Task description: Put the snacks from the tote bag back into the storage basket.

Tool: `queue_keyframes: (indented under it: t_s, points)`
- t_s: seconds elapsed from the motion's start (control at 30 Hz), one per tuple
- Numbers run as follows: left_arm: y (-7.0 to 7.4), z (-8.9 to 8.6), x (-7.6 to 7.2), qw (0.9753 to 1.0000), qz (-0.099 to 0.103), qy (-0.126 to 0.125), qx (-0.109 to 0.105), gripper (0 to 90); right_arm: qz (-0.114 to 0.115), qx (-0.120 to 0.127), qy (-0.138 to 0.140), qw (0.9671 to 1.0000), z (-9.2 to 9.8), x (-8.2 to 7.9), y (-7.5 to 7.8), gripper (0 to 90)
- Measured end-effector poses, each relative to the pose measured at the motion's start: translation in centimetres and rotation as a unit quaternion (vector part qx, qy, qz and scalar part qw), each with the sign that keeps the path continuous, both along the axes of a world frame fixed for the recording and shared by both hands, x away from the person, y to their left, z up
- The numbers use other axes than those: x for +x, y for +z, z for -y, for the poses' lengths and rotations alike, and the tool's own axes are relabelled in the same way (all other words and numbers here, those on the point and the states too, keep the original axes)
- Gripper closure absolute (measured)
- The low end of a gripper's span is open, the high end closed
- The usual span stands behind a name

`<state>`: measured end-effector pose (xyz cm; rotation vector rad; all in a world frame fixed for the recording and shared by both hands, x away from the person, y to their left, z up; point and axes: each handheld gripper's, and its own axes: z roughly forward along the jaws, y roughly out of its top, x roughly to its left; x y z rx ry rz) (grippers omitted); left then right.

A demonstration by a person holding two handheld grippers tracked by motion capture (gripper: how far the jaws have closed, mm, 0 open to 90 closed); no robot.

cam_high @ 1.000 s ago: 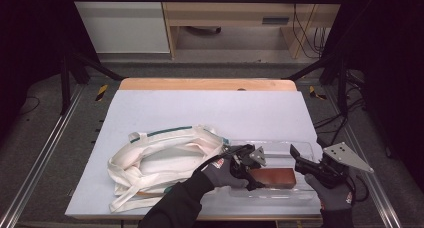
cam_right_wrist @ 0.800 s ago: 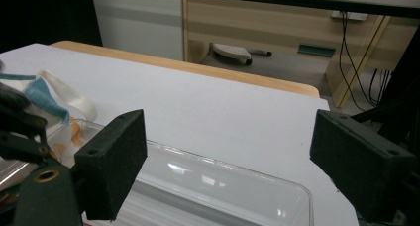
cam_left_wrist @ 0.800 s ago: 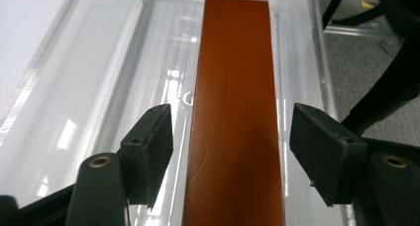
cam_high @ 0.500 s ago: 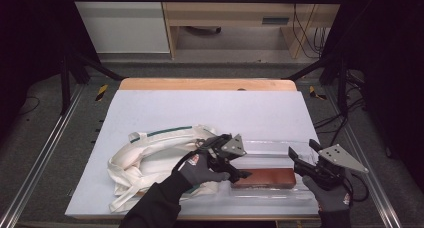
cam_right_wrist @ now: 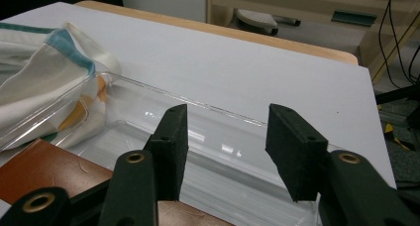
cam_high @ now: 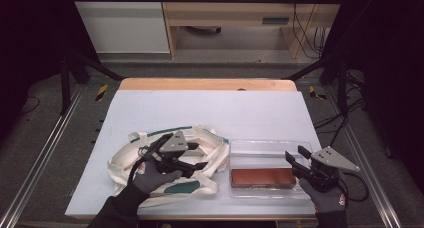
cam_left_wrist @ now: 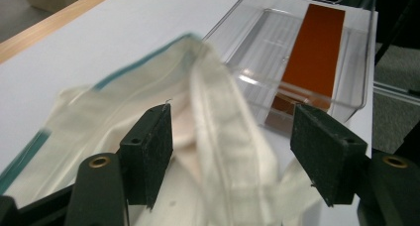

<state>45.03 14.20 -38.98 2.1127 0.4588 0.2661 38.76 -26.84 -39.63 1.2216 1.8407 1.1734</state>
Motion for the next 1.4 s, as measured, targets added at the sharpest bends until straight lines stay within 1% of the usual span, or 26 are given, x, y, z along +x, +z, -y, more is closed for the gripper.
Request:
queue_keyframes:
  t_s: [0.07,0.13,0.23,0.27,0.33,0.4,0.43,0.47,0.5,0.53,0.6,0.67,0.7,0.77,0.83,0.9,0.97,1.0,1.1,1.13,1.17,1.23,1.27,1.3,1.37,1.4]
  points:
    - [-0.6,-1.5,-0.1,0.9998,-0.003,0.018,-0.005,32.2,-0.004,0.002,0.001,1.0,0.0,0.0,-0.1,53.9]
    - [-0.9,-2.5,-0.2,0.9994,-0.001,0.035,-0.003,31.9,-0.011,0.001,0.003,0.9999,-0.1,0.0,-0.2,55.7]
    - [-1.3,-4.1,-0.4,0.998,-0.002,0.061,-0.017,31.5,-0.021,-0.001,0.006,0.9998,-0.1,0.0,-0.5,59.2]
    - [-1.4,-4.5,-0.5,0.9974,0.0,0.07,-0.018,31.5,-0.023,-0.002,0.006,0.9997,-0.1,0.0,-0.6,60.7]
    - [-1.5,-5.3,-0.7,0.9965,0.0,0.081,-0.021,31.5,-0.028,-0.003,0.008,0.9996,-0.1,0.0,-0.6,63.7]
    - [-1.7,-6.2,-1.1,0.9958,0.002,0.089,-0.018,31.0,-0.03,-0.004,0.008,0.9995,-0.1,0.0,-0.8,66.2]
    - [-1.8,-6.6,-1.3,0.9954,0.004,0.095,-0.016,30.7,-0.037,0.0,0.008,0.9993,-0.1,-0.1,-0.8,68.5]
    - [-2.0,-6.9,-1.4,0.9947,0.004,0.101,-0.019,30.6,-0.037,-0.002,0.009,0.9993,0.0,-0.1,-0.9,70.1]
    - [-2.1,-7.3,-1.5,0.9939,0.004,0.108,-0.021,30.5,-0.04,-0.002,0.009,0.9992,0.0,-0.1,-1.0,71.6]
    - [-2.2,-7.8,-1.7,0.9926,0.009,0.12,-0.021,30.4,-0.042,-0.004,0.01,0.999,0.0,-0.1,-1.1,73.6]
    - [-2.4,-8.6,-2.0,0.9894,0.007,0.143,-0.024,30.2,-0.054,-0.006,0.01,0.9985,-0.1,-0.1,-1.2,77.2]
    - [-2.5,-9.0,-2.3,0.9868,0.009,0.16,-0.025,30.2,-0.065,-0.008,0.012,0.9978,-0.1,0.0,-1.4,81.0]
    - [-2.5,-9.2,-2.4,0.986,0.011,0.164,-0.024,30.2,-0.072,-0.008,0.013,0.9973,-0.1,0.0,-1.5,82.6]
    - [-2.6,-9.6,-2.6,0.9853,0.01,0.169,-0.021,30.1,-0.084,-0.01,0.015,0.9963,-0.2,0.1,-1.7,85.2]
    - [-2.7,-10.0,-2.7,0.9838,0.012,0.178,-0.02,29.8,-0.096,-0.012,0.016,0.9952,-0.2,0.2,-1.8,86.9]
    - [-2.8,-10.4,-2.8,0.982,0.013,0.187,-0.02,29.5,-0.105,-0.014,0.016,0.9942,-0.3,0.3,-2.0,87.3]
    - [-2.8,-10.8,-3.0,0.9811,0.011,0.192,-0.021,29.5,-0.114,-0.02,0.013,0.9932,-0.3,0.5,-2.2,87.3]
    - [-2.9,-10.9,-3.0,0.9802,0.013,0.196,-0.023,29.4,-0.122,-0.022,0.008,0.9923,-0.3,0.6,-2.3,87.3]
    - [-3.0,-11.4,-3.1,0.9784,0.013,0.206,-0.019,29.4,-0.132,-0.031,-0.003,0.9908,-0.3,1.1,-2.5,86.5]
    - [-3.1,-11.6,-3.1,0.9775,0.014,0.21,-0.017,29.4,-0.135,-0.03,-0.006,0.9904,-0.4,1.2,-2.5,86.0]
    - [-3.1,-11.8,-3.1,0.9771,0.013,0.212,-0.015,29.4,-0.135,-0.037,-0.01,0.9902,-0.3,1.4,-2.6,85.8]
    - [-3.1,-12.2,-3.1,0.9758,0.013,0.217,-0.021,29.4,-0.142,-0.036,-0.016,0.9891,-0.5,1.6,-2.7,85.7]
    - [-3.1,-12.4,-3.1,0.9752,0.013,0.22,-0.022,29.5,-0.145,-0.04,-0.017,0.9885,-0.5,1.6,-2.7,85.8]
    - [-3.1,-12.6,-3.1,0.9743,0.014,0.223,-0.025,29.5,-0.144,-0.05,-0.017,0.9882,-0.6,1.7,-2.8,85.8]
    - [-3.0,-13.0,-3.1,0.973,0.013,0.229,-0.029,29.5,-0.15,-0.053,-0.018,0.987,-0.7,1.7,-2.8,86.4]
    - [-3.0,-13.2,-3.1,0.9727,0.015,0.23,-0.03,29.5,-0.15,-0.057,-0.018,0.9868,-0.8,1.7,-2.9,86.9]
